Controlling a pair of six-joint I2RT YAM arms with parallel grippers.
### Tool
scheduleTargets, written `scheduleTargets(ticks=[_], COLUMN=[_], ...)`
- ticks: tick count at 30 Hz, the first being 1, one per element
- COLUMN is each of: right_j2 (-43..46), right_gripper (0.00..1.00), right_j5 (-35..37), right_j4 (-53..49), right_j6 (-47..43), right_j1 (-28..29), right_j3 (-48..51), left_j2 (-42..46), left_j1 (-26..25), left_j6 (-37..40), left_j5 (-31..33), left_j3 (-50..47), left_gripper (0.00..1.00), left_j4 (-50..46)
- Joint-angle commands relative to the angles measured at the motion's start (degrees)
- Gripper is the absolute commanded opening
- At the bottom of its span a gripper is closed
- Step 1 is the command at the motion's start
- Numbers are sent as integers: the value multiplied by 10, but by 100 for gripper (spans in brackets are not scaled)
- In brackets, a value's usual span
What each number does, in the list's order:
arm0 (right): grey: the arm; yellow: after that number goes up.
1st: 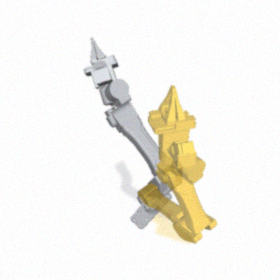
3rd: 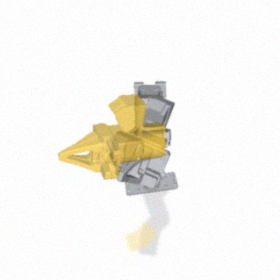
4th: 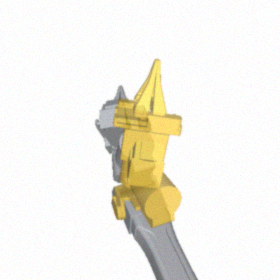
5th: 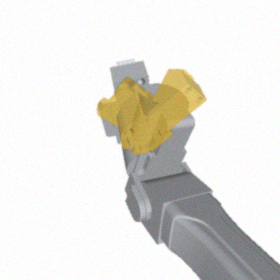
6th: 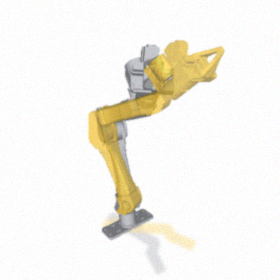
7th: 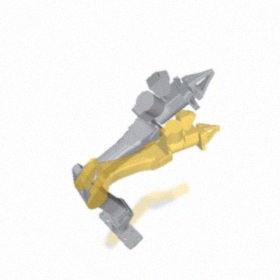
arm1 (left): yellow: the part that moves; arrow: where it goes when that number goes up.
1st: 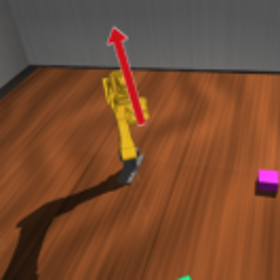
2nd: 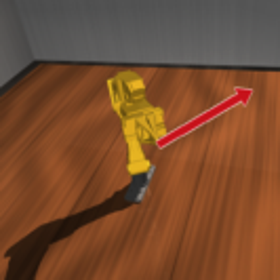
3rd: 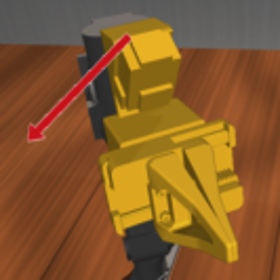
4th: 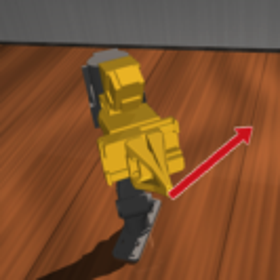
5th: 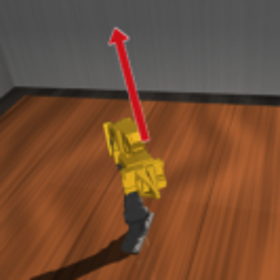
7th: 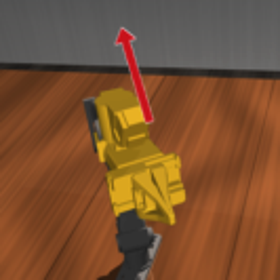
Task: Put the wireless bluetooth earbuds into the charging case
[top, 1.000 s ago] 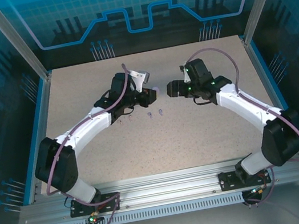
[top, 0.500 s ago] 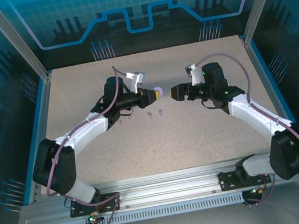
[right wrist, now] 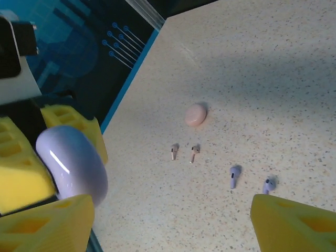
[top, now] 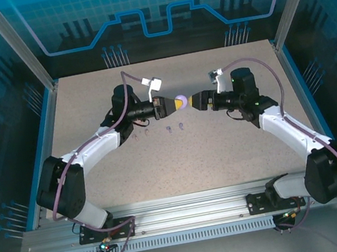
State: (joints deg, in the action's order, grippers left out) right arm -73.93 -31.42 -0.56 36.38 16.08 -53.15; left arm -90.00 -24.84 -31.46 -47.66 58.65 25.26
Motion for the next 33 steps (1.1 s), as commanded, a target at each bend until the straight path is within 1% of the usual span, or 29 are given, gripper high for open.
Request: scheduleTargets(ticks=[1,2,4,7,9,13,19,27,30,31,33], right_j2=[5,9,17,20,18,4,-17,-40,-47,-49,-52], right_gripper=[86,89,90,91,92,91,87,81,76,73,63], right_j5=[46,74,112,180,213,253,278,292,298,299,300], right_j4=[38,25,17,-38,-66,-100,-132,-136,-140,-141,-140], right_j6=[135,168,214,265,301,346,363,399,404,406,410], right_j1=[6,15,35,75,98,125,147,175,185,186,189], right_j3=[-17,-21,-26,-52,-67,-91,-124,-140,-148,-149,-151], left_j2=[3,1,1,0,-1,0,0,1,2,2,2], left_j1=[2,2,2,2,2,2,2,2,2,2,2], left_j6=[-11,-10,-6,0,4,9,16,26,28,29,31], left_j5=[-44,-49,-53,-54,-54,-49,-44,-34,-33,-33,-32], left_j3=[10,12,14,13,14,15,15,16,16,15,14], left_gripper=[0,0,0,0,0,0,0,0,0,0,0], left_j4=[16,13,7,1,-3,-3,-3,-6,-6,-6,-7])
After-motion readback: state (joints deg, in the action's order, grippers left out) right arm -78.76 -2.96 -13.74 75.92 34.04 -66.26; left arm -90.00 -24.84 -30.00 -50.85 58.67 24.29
